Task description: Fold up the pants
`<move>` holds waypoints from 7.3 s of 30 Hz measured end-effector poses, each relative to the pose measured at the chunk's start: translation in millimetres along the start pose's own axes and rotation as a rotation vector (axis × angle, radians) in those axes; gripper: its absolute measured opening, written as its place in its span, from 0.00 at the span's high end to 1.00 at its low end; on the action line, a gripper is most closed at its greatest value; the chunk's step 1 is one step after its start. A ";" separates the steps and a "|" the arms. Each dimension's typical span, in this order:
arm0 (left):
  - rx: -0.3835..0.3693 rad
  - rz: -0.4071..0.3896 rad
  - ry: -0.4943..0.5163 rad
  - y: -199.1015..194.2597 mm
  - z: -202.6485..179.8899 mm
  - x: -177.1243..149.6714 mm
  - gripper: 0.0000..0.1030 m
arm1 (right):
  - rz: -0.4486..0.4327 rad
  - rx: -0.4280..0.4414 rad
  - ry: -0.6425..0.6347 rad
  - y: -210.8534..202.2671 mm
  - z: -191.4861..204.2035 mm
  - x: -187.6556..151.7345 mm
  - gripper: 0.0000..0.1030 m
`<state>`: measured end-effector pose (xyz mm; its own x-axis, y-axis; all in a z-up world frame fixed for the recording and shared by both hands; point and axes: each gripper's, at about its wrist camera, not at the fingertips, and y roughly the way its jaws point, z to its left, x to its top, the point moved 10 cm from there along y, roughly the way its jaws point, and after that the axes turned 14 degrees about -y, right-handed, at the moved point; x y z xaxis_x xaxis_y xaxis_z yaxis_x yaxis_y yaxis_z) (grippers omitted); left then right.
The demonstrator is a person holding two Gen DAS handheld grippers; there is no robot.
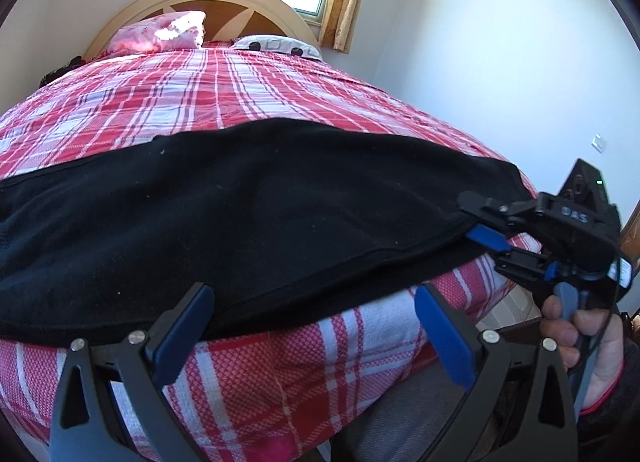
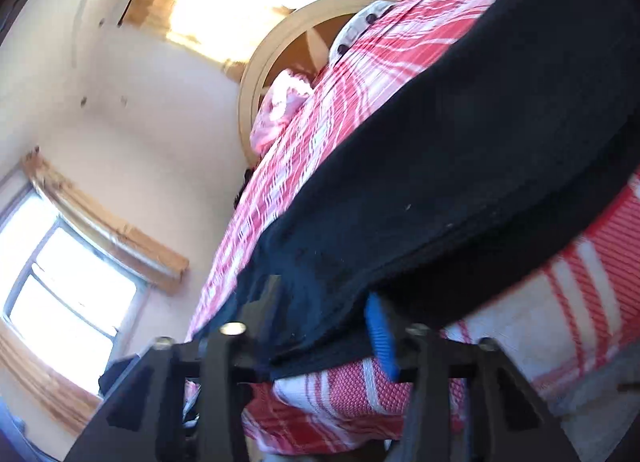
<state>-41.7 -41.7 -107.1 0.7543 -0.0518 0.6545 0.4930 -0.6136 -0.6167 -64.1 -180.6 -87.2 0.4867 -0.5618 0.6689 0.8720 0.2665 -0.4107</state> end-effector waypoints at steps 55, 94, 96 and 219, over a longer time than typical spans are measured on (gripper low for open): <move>0.511 -0.268 0.020 -21.9 135.0 107.4 0.00 | 0.079 -0.383 -0.834 52.7 48.4 20.1 0.72; 0.348 -0.092 0.058 25.7 40.2 50.9 0.00 | -0.290 -0.548 0.197 -221.6 -256.6 128.9 0.47; 0.336 -0.075 0.040 26.6 40.4 45.2 0.00 | -0.214 -0.599 0.164 -209.7 -254.0 126.7 0.47; 0.387 -0.151 -0.008 18.6 55.7 97.4 0.02 | -0.078 -0.269 -0.302 -14.7 -44.6 68.2 0.36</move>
<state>65.1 -14.2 -79.1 0.6632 0.0233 0.7481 0.7242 -0.2725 -0.6335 -46.2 -257.7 -63.1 0.4483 -0.3067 0.8396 0.8815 -0.0042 -0.4723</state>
